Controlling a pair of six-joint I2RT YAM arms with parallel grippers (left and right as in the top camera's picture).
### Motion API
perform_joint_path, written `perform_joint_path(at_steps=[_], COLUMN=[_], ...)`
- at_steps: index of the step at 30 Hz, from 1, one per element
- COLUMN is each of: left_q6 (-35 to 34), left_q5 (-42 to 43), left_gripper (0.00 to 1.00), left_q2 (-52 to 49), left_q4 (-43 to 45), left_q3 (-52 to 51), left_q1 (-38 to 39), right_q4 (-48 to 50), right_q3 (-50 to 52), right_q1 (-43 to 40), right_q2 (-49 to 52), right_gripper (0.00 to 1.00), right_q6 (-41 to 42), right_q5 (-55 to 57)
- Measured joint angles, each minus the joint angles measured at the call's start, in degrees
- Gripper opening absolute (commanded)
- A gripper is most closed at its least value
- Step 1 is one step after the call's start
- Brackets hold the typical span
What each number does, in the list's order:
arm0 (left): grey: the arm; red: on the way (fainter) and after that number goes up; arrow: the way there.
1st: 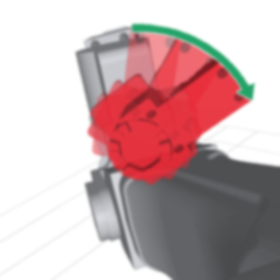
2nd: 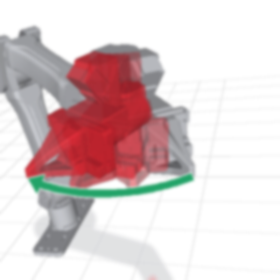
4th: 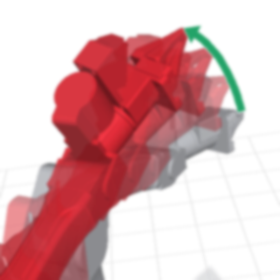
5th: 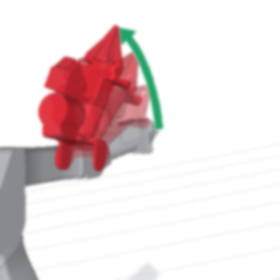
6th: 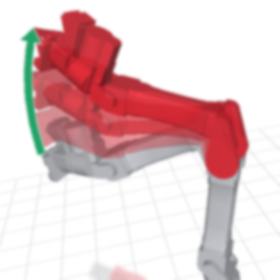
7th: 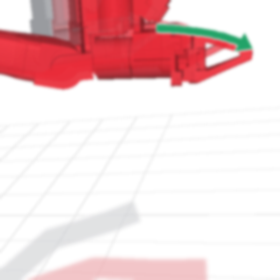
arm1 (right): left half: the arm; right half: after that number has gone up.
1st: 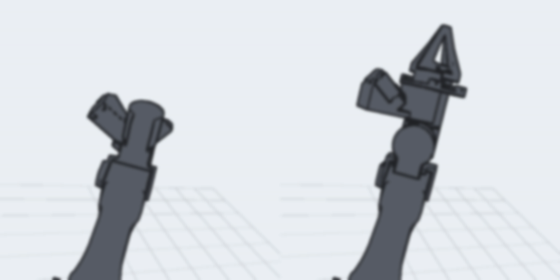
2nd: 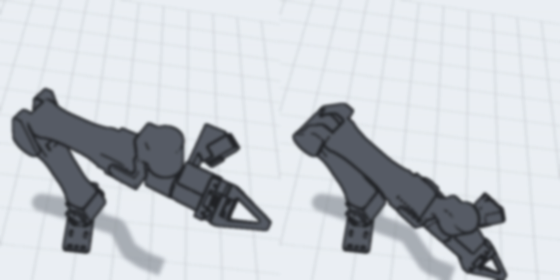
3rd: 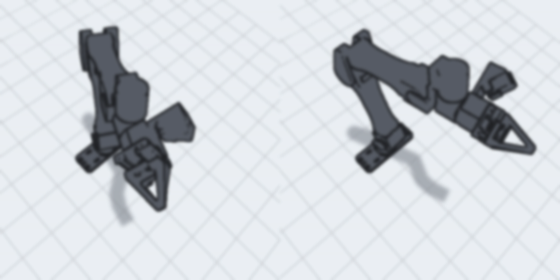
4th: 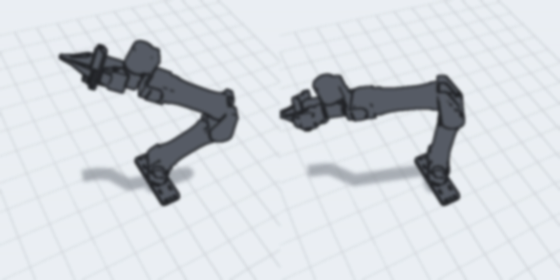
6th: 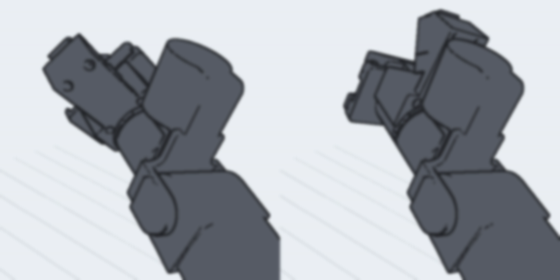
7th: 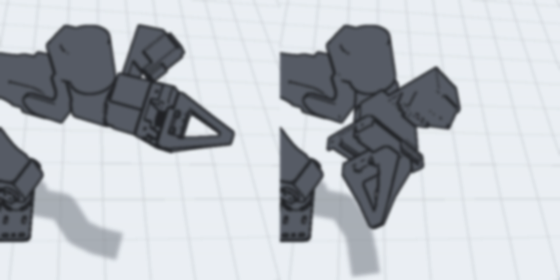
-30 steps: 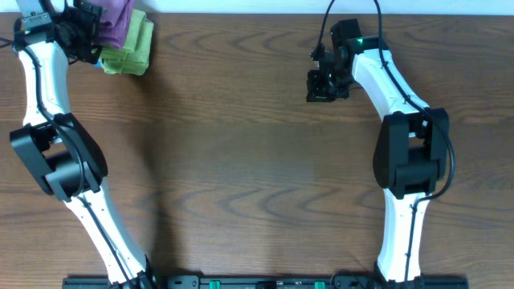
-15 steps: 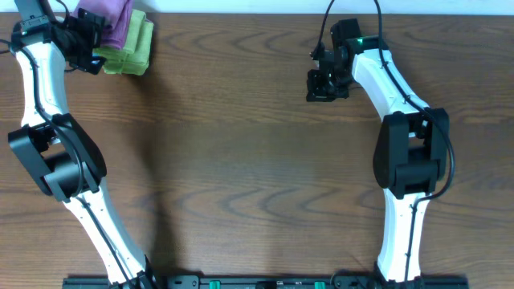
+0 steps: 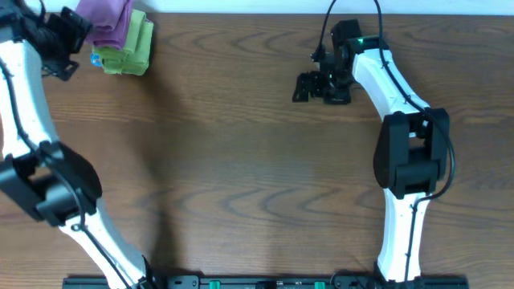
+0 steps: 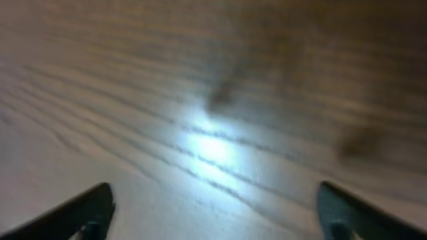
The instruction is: Fold the cloth
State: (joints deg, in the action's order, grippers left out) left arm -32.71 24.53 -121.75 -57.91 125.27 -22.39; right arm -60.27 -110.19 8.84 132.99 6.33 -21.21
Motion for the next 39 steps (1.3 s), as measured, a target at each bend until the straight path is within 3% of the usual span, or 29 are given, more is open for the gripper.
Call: perform_joint_path(at_steps=[6,10,14,28,39], left_q6=[10.99,17.86,22.14,25.31,25.38], left_q5=[-5.25,-11.52,-12.50,-12.92,-12.72], left_gripper=[0.95,0.95,0.95,0.95,0.95], left_q2=[6.91,10.60,15.13,51.47,68.63], left_q4=[-10.10,-16.55,-18.49,-19.32,-24.41], left_q3=[0.00,0.00,-1.09,-23.06,-30.69], left_q1=[2.01,6.27,9.29,16.15,19.19], right_q4=[-3.74,-7.19,-10.86,-25.99,-30.42], right_q3=[-0.07,-0.07,-0.31,-0.44,5.40], right_q1=[-1.20,-1.42,-1.36,-1.20,-0.85], right_q2=[-1.79,-9.01,-18.49,-49.62,-79.03], right_gripper=[0.99,0.99,0.99,0.99,0.99], right_q6=[-0.39,-1.40,-2.47,-5.46,-5.75], right_q5=[0.96,6.45,10.29,14.95,15.85])
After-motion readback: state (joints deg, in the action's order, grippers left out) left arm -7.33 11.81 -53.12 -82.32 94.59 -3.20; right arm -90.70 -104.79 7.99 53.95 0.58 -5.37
